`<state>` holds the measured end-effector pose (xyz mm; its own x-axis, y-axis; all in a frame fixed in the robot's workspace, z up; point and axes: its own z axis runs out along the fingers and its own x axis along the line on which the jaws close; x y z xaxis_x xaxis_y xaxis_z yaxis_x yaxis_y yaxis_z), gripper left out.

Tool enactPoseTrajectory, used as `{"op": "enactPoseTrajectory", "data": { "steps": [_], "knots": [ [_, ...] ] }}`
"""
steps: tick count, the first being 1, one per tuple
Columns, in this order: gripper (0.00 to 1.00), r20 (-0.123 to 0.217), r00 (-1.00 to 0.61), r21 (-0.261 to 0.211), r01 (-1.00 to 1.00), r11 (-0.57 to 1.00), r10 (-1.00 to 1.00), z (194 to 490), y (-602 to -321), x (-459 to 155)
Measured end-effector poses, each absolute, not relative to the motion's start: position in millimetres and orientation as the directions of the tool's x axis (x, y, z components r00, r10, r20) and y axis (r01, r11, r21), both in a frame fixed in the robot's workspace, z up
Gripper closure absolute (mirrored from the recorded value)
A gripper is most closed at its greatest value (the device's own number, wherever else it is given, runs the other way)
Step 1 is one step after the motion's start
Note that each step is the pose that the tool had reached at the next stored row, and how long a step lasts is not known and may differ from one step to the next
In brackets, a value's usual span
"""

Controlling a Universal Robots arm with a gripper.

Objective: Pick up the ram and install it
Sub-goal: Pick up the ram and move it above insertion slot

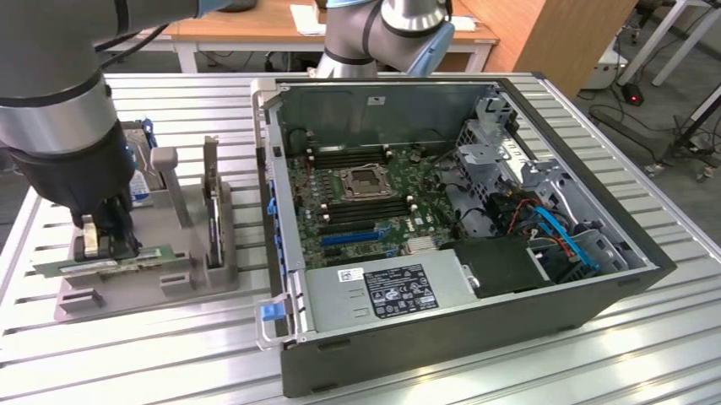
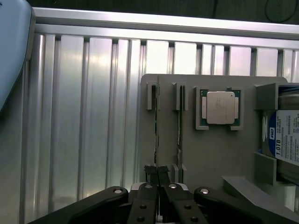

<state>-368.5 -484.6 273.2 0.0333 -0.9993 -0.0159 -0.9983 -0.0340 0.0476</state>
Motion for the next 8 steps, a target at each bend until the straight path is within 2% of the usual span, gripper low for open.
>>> {"op": "enactPoseTrajectory", "data": {
  "steps": [8],
  "knots": [
    [0.89,-0.016,0.033,0.048,-0.998,-0.034,-0.999,294,-485,-369]
  ]
}}
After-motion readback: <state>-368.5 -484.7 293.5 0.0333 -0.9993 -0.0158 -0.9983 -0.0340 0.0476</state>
